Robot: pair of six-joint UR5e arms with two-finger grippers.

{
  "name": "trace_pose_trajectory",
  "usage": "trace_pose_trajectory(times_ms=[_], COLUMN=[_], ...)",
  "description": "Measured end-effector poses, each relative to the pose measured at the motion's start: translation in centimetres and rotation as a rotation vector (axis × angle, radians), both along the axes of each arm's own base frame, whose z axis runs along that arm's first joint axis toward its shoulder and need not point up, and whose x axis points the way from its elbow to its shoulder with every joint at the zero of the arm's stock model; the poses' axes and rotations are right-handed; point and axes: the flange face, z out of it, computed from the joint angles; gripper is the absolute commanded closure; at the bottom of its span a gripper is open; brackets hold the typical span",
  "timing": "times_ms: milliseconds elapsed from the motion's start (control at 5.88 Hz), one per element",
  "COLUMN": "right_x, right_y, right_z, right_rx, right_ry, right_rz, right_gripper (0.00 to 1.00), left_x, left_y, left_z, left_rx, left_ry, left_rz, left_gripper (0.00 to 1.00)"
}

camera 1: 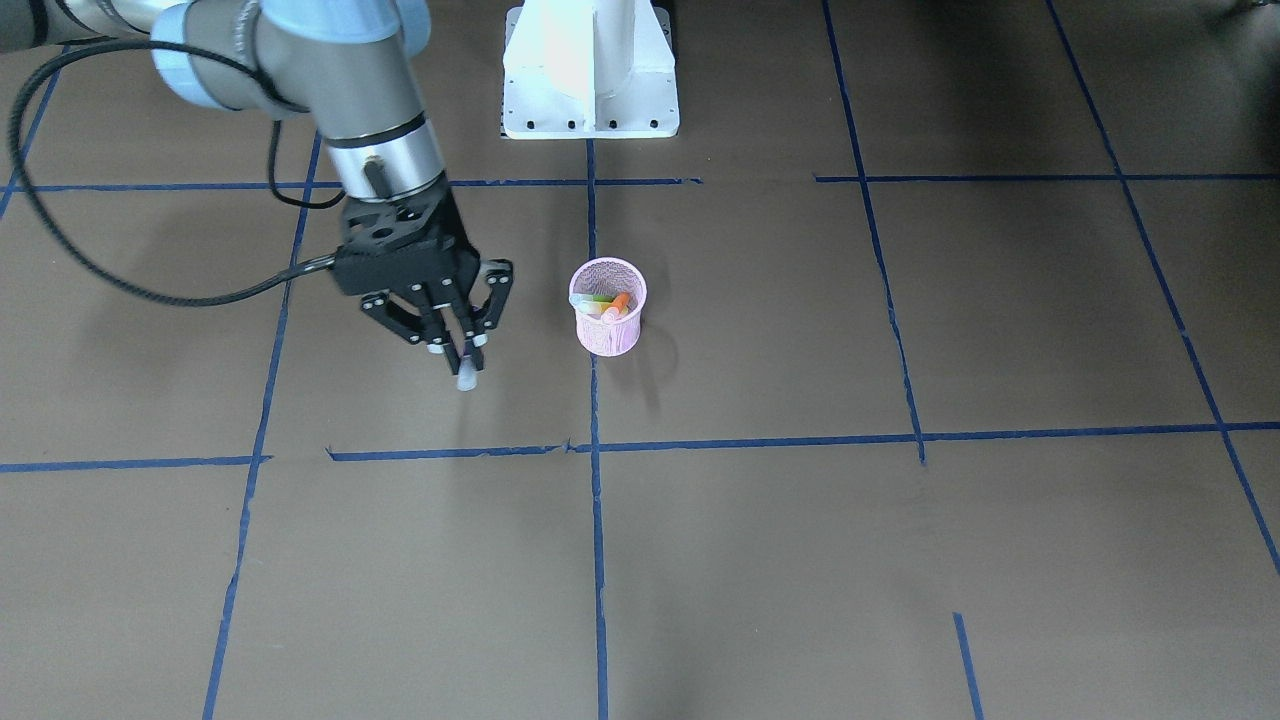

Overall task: Collect pens into pen holder
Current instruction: 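Carry the purple marker with the right gripper over the lavender cup, then lower the purple marker into the cup and open the right gripper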

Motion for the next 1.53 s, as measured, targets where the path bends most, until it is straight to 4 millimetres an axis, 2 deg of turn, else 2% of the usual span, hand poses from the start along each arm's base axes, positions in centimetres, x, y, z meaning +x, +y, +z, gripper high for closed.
trace_pose_trajectory(times_ms=[340, 511, 851, 1021, 1191, 1532], right_x=[0.7, -0.4, -5.1, -6.3, -7.1, -9.6], right_y=[2.2, 3.7, 8.8, 10.3, 10.9, 10.4], right_z=[-2.1, -2.8, -3.4, -3.5, -3.4, -1.9], right_rx=[0.103, 0.13, 0.177, 0.186, 0.191, 0.204], right_ry=[0.005, 0.007, 0.013, 0.012, 0.007, -0.026], right_rz=[0.063, 0.065, 0.058, 0.048, 0.04, 0.039], right_gripper=[1.0, 1.0, 1.0, 1.0, 1.0, 1.0], left_x=[0.0, 0.0, 0.0, 0.0, 0.0, 0.0], left_y=[0.0, 0.2, 0.5, 0.5, 0.6, 0.6], left_z=[0.0, 0.1, 0.1, 0.1, 0.1, 0.2], left_rx=[0.002, 0.002, 0.005, 0.007, 0.008, 0.009], left_ry=[-0.001, -0.001, -0.001, -0.002, -0.002, -0.002], left_rz=[0.001, 0.002, 0.004, 0.005, 0.006, 0.007], left_gripper=[0.0, 0.0, 0.0, 0.0, 0.0, 0.0])
